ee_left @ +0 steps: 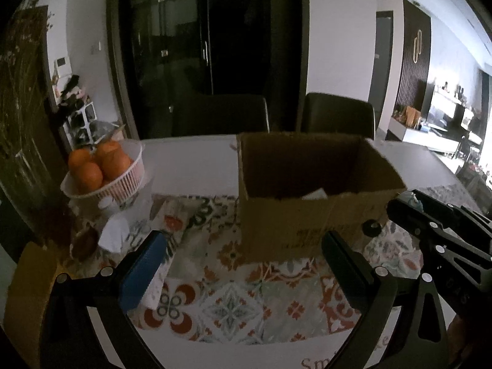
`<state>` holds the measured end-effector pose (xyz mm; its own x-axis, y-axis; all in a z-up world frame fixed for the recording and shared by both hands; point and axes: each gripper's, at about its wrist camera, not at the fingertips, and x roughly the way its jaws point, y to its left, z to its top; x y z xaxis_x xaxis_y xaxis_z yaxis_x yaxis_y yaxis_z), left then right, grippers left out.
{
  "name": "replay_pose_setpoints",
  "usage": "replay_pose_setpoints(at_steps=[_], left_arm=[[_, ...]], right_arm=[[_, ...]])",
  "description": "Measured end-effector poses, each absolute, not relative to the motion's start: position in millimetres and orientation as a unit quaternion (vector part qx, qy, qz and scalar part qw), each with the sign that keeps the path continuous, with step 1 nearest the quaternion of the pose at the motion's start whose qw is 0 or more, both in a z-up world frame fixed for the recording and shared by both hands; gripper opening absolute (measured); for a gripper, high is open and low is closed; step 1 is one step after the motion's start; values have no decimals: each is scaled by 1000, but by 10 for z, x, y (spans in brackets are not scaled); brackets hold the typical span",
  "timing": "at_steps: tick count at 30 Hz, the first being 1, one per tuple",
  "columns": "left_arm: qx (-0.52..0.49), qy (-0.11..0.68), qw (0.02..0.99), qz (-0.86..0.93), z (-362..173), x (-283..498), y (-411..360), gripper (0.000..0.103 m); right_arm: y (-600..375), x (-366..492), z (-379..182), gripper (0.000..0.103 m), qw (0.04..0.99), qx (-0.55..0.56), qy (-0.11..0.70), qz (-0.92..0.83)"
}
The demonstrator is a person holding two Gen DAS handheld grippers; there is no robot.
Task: Organize rigid objects
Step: 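Lift the figurine with the right gripper and carry it over the box, then lower the figurine into the box and open the right gripper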
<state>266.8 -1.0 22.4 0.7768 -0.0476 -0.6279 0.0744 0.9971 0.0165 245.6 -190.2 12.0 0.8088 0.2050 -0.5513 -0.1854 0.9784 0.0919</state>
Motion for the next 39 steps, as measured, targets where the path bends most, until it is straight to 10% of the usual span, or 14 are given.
replay_pose_setpoints(at_steps=[39], left_arm=[[27,329,943,-28,395,3594,-36,103]], right_arm=[[-1959,3500,295,34,953,16,288,97]])
